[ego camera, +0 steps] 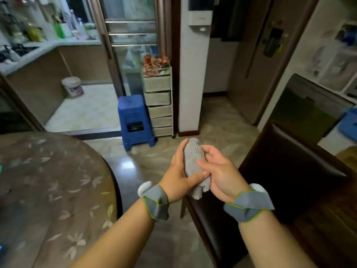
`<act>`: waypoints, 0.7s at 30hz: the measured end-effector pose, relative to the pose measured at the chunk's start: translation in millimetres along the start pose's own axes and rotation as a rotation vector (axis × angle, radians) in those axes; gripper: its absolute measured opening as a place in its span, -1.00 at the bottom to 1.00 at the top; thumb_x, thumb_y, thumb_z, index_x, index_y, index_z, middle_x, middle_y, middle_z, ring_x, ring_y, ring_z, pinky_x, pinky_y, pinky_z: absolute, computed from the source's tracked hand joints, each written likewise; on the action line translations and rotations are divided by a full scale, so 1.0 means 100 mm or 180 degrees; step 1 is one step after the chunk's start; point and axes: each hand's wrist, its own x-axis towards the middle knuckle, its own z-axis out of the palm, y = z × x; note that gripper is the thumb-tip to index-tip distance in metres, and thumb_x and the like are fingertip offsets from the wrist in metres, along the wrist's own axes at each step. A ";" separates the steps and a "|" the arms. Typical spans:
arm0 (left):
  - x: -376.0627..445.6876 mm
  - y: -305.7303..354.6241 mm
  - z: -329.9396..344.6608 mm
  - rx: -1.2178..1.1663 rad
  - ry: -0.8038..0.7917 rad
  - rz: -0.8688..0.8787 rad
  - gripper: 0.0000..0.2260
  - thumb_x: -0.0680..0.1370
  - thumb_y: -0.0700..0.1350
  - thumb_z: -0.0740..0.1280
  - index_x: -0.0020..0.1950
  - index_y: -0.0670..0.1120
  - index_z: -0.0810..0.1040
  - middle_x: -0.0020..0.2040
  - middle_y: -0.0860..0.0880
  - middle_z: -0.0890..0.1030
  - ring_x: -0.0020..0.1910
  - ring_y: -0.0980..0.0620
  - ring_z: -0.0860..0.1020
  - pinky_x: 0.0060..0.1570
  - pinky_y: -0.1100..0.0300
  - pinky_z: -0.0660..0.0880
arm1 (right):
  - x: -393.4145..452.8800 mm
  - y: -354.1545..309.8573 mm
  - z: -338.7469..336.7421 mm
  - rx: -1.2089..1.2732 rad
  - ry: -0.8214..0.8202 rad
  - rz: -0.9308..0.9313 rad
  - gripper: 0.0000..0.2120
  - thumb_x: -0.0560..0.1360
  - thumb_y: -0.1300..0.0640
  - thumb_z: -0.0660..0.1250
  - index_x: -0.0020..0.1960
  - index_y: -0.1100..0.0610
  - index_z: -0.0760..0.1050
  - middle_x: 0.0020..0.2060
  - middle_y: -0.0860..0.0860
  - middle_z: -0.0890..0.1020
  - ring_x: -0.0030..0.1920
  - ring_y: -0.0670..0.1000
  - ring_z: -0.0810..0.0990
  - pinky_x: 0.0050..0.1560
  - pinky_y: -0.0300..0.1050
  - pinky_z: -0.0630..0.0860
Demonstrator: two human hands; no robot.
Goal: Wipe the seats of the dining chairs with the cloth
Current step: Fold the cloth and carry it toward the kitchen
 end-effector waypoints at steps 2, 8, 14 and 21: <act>0.25 -0.02 -0.22 -0.0110 0.0053 -0.0082 -0.24 0.39 0.00 0.50 0.44 0.22 0.13 0.33 0.16 0.42 0.30 0.22 0.44 0.28 0.22 0.41 | 0.39 -0.09 0.03 -0.0360 -0.0263 0.0028 -0.65 0.53 0.50 0.13 0.26 0.27 0.36 0.10 0.18 0.60 0.10 0.07 0.59 0.08 -0.09 0.58; 0.98 -0.32 -0.93 -0.0949 0.0574 -0.0527 -0.41 0.44 -0.30 0.43 0.42 -0.06 0.32 0.25 -0.09 0.55 0.22 -0.01 0.55 0.21 0.08 0.51 | 1.92 -0.16 0.20 -0.2232 -0.0671 -0.0306 -0.65 0.39 0.46 0.39 0.08 0.14 0.51 -0.09 0.00 0.62 -0.04 -0.03 0.59 -0.03 -0.34 0.48; 1.63 -0.95 -2.01 -0.1540 0.1529 -0.0665 -0.49 0.47 -0.25 0.35 0.41 -0.09 0.36 0.27 -0.16 0.55 0.26 -0.12 0.52 0.27 -0.01 0.45 | 3.31 0.34 0.87 -0.2965 -0.0275 -0.0336 -0.49 0.36 -0.03 0.52 0.24 0.03 0.46 0.14 -0.09 0.42 0.03 -0.10 0.50 0.09 -0.29 0.41; 2.39 -1.52 -3.45 -0.1647 0.2201 -0.0765 -0.63 0.55 -0.31 0.29 0.29 0.03 0.41 0.20 -0.15 0.57 0.14 -0.11 0.59 0.13 0.07 0.55 | 4.86 0.72 1.81 -0.1523 -0.1072 0.1066 -0.72 0.49 0.14 0.40 0.17 0.16 0.53 0.05 0.14 0.67 0.08 0.17 0.64 0.18 0.18 0.53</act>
